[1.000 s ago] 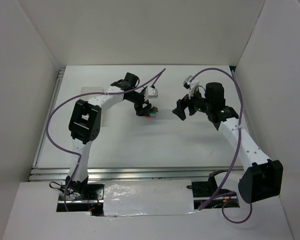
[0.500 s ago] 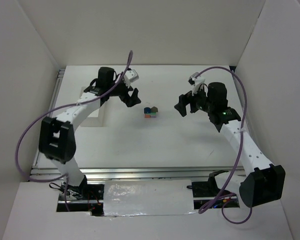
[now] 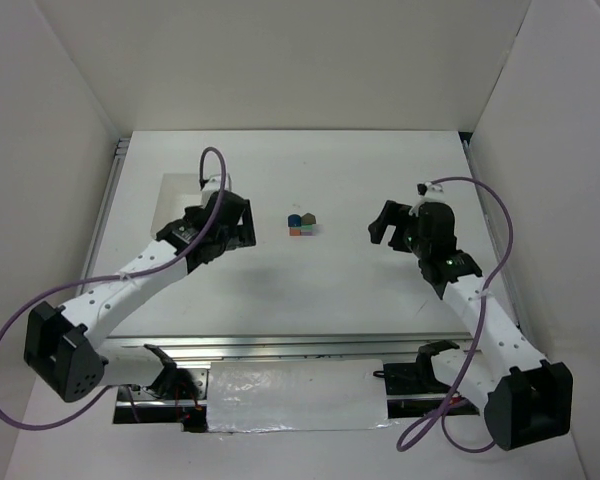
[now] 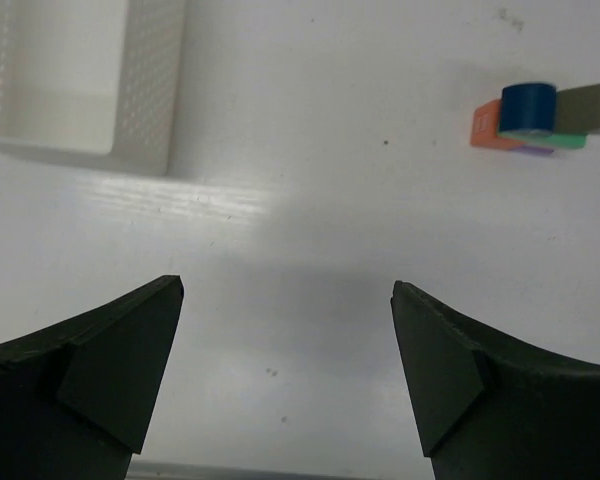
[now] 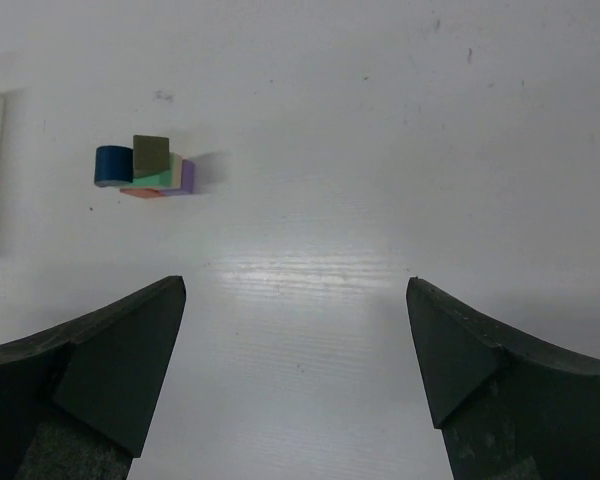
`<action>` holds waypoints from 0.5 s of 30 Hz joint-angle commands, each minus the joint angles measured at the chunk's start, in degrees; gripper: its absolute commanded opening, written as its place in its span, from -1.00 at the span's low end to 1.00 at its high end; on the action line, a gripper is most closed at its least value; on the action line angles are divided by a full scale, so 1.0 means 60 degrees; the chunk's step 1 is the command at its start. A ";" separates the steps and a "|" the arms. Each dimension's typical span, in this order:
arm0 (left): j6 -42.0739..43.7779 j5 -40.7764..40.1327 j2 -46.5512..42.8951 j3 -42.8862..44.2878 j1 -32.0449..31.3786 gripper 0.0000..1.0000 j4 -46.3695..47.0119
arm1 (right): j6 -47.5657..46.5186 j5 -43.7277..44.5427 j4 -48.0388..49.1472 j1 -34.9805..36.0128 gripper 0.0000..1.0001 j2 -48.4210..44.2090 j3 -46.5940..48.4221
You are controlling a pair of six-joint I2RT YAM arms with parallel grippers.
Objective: Build the wood block tower
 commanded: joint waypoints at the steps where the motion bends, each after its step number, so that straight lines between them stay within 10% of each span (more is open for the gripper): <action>1: -0.1915 -0.1865 -0.1406 -0.0386 -0.0451 0.98 -0.1355 | 0.0927 0.1094 0.0091 0.0089 0.99 -0.0906 -0.0485; 15: -0.1360 -0.0268 -0.4516 -0.2733 -0.0672 0.99 0.0433 | 0.0738 0.1402 -0.0261 0.0089 0.99 -0.2489 -0.1028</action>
